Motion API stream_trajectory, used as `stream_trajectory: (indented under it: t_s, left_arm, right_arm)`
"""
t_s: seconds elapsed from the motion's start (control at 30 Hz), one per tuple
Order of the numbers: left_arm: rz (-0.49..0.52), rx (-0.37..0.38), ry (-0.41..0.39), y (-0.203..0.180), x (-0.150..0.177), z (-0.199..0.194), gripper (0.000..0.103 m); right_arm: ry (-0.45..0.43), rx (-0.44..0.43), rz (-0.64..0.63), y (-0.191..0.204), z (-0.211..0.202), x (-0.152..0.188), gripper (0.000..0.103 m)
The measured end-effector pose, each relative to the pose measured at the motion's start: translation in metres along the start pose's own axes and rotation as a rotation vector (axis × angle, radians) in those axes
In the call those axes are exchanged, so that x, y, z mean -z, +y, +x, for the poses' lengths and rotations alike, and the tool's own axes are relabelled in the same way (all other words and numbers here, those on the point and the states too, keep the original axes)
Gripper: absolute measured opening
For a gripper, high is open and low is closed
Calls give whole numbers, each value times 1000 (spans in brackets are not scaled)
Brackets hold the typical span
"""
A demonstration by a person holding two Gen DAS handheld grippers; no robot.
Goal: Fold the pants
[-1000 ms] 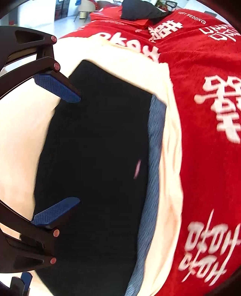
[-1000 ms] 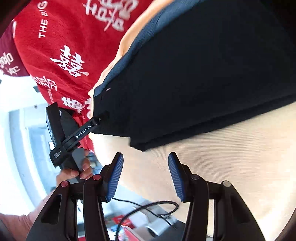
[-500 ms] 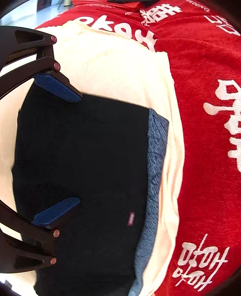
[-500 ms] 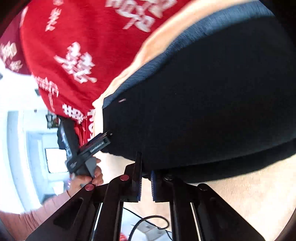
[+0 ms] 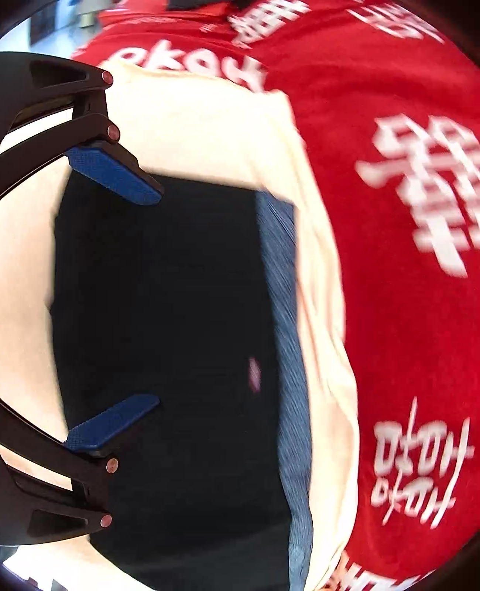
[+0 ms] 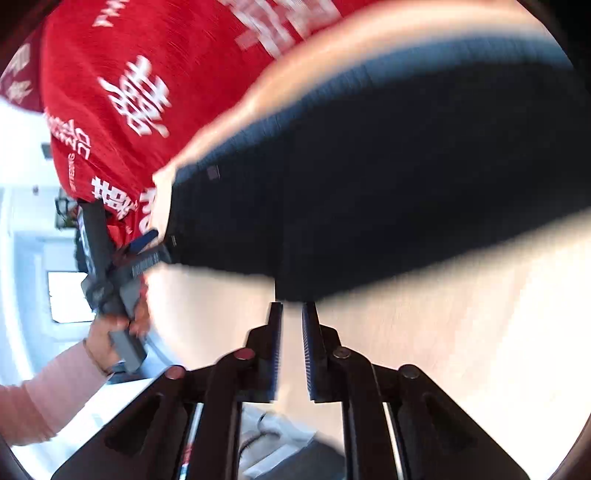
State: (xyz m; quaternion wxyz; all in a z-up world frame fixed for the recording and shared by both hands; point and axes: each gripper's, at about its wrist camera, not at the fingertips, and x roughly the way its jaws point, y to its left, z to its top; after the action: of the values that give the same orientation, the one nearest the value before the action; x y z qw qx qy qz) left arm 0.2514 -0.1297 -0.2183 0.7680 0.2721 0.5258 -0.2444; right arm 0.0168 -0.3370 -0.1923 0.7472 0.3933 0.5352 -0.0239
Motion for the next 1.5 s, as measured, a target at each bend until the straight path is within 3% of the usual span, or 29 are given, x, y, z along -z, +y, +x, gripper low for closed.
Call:
stream_trajectory:
  t_s: [0.07,0.13,0.17,0.2,0.33,0.4,0.5,0.63,0.67,0.73,0.77,1.0,1.1,1.2,1.37,1.5]
  left_arm:
    - [12,-2,29,-16,-5,17,103]
    - [25,-23,37,-22,3,28,103]
    - [21,-15,-6,-21,9,26,103]
    - [24,-7,-4,-20,16,25,103]
    - [41,10,68,-20,19,18,103]
    - [45,30,65,-21,2,10,103]
    - [38,44,-11,-26,-36,5,103]
    - [-4,8,17,-30,-74,43,103]
    - [-15,-23,33,-29,-77,54,103]
    - [-98,23,27,-17,-78,65,103]
    - [-126,26,29,-11,-79,67,103]
    - [-99,20,14,-16,-76,63,103]
    - [-102,1,28,4,-76,66,103]
    - [-75,-2,36,-13,-69,44,103]
    - [33,134,20,-81,-36,-2,103]
    - [97,173,59,-140,-6,-4,103]
  right_arm:
    - [-19,64,-50,0,9,-20,48]
    - [47,132,-25,-21,25,-21,47]
    - [58,112,7,-31,30,-12,46]
    - [-7,69,18,-37,20,-2,44]
    - [35,52,72,-36,5,5,43]
    - [7,5,65,-25,2,-15,44]
    - [-52,28,-15,-9,1,-58,44]
    - [-28,62,-52,-13,32,-102,44]
    - [-6,82,-61,-17,40,-108,44]
    - [22,154,-85,-22,56,-115,43]
    - [9,166,-92,-27,55,-116,37]
    - [-117,379,-11,-87,11,-133,35]
    - [-124,446,39,-101,-14,-126,39]
    - [-129,414,19,-95,-33,-108,39]
    - [-125,440,-70,-68,-43,-56,39]
    - [-65,547,-140,-72,-32,-19,39]
